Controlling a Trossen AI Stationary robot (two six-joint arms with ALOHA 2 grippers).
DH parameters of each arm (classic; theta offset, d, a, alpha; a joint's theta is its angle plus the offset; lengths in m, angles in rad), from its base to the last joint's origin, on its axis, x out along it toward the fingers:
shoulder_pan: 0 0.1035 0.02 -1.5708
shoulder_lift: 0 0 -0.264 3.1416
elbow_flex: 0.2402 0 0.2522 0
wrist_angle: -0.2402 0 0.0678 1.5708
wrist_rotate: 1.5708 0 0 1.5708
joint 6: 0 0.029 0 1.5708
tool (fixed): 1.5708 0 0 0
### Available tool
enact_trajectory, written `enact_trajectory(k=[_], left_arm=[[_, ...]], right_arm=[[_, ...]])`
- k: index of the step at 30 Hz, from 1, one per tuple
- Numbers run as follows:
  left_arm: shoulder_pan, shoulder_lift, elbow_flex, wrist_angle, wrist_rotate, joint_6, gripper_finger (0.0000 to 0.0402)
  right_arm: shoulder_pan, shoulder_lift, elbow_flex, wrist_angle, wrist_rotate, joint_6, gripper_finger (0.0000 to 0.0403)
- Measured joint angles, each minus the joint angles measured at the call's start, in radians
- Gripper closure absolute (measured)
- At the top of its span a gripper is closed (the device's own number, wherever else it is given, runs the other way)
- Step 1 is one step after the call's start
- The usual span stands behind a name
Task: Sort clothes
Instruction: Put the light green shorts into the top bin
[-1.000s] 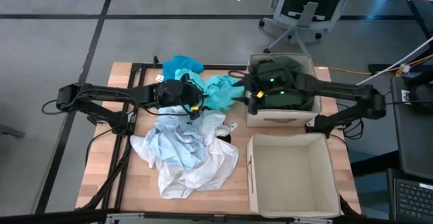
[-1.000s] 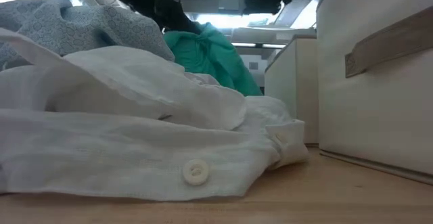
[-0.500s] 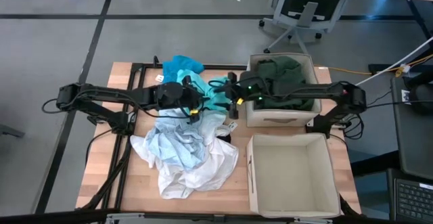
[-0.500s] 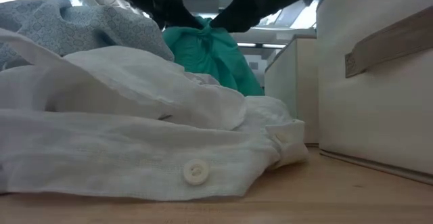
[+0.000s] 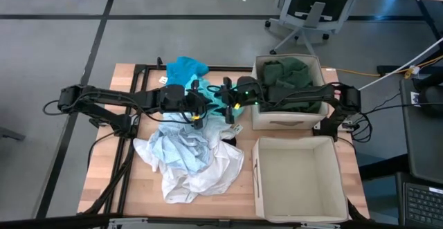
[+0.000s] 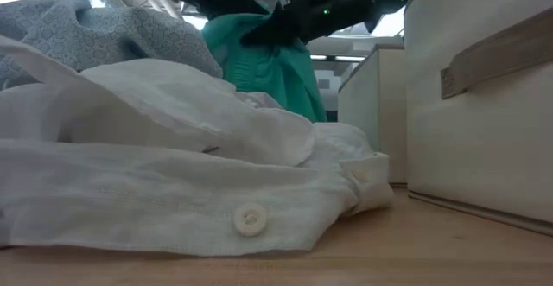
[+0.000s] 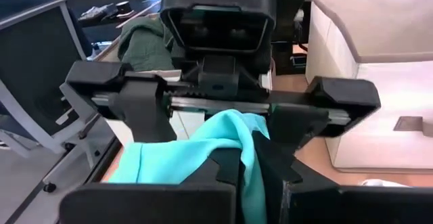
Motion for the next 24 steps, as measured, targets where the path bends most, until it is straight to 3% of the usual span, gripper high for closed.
enact_trajectory(k=[3,5,11,12,18,24], left_arm=[[0.0,0.0,0.0,0.0,0.001,-0.003,0.0389],[0.0,0.0,0.0,0.003,0.001,-0.007,0.0389],[0.0,0.0,0.0,0.027,0.0,-0.017,0.0389],[0.001,0.0,0.0,0.027,0.0,-0.018,0.0388],[0.002,0.0,0.0,0.01,0.009,-0.003,0.0331],[0.002,-0.026,0.0,-0.003,0.006,0.037,0.0234]], right_arm=[[0.0,0.007,0.0,0.0,0.001,0.0,0.0161],[0.003,0.01,0.0,0.001,0.002,0.001,0.0191],[0.006,0.011,0.001,-0.005,0.0,-0.013,0.0365],[0.005,0.011,0.001,-0.007,-0.001,-0.025,0.0377],[0.005,0.01,0.001,-0.018,0.018,-0.025,0.0339],[0.004,-0.006,0.001,-0.042,0.028,-0.024,0.0378]])
